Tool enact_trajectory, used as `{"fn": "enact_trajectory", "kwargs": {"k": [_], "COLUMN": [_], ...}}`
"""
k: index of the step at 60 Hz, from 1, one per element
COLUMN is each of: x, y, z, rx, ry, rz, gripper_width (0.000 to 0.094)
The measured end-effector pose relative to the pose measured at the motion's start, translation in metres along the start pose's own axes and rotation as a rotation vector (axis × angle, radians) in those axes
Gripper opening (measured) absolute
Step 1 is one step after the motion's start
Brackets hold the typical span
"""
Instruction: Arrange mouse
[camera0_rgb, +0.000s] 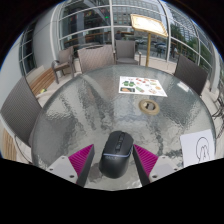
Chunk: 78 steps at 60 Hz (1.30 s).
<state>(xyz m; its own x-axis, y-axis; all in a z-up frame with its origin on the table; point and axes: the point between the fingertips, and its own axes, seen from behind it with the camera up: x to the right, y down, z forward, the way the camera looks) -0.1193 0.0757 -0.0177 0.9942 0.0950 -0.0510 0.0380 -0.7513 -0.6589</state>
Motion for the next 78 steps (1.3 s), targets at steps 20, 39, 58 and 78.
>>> {"fn": "enact_trajectory", "kwargs": {"k": [20, 39, 58, 78], "x": [-0.007, 0.003, 0.186, 0.335], "y": [-0.007, -0.043, -0.215, -0.043], "z": [0.013, -0.018, -0.198, -0.115], "rx": [-0.075, -0.068, 0.306, 0.033], "ry": [0.038, 0.008, 0.166, 0.166], "rz": [0.006, -0.018, -0.149, -0.040], "gripper_width": [0.0414, 0.0336, 0.0337, 0.0335]}}
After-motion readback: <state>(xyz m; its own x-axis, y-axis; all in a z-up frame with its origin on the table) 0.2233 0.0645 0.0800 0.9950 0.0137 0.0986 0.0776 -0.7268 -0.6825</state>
